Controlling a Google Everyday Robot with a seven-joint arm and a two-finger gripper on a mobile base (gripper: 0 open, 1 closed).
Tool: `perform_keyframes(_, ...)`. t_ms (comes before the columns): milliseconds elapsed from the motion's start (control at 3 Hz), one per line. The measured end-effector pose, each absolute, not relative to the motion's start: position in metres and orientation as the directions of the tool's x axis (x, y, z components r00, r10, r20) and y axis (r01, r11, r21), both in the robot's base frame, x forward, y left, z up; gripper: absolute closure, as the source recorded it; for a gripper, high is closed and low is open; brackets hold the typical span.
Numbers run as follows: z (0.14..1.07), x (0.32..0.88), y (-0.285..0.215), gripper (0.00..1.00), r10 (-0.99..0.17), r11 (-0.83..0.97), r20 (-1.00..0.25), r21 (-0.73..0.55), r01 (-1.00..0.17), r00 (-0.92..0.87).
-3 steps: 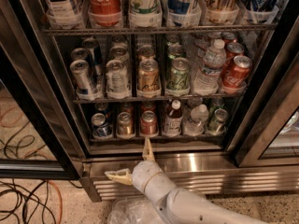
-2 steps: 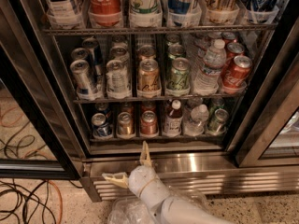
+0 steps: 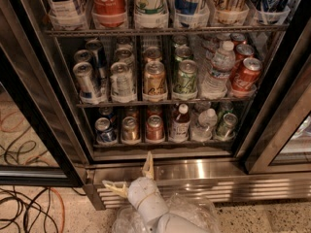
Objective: Pick pepsi can from bottom shelf of fridge
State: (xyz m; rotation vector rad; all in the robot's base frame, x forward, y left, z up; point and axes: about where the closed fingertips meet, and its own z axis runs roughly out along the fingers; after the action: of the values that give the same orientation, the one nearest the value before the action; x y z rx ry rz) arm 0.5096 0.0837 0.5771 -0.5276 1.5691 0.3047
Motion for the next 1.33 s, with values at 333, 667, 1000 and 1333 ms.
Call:
perform_keyframes(333,0.577,0.510,0.084,0.00,-0.145,0.854,-0.989,-0.124,-0.505,-0.003)
perform_keyframes(667,0.574,0.511,0.093,0.00,-0.089,0.861,-0.996,-0.073,-0.503,-0.007)
perform_keyframes(1000,0.574,0.510,0.111,0.00,-0.008,0.863,-1.000,-0.004,-0.505,-0.007)
perform_keyframes(1333,0.575,0.508,0.128,0.00,0.023,0.860,-1.000,0.018,-0.510,0.004)
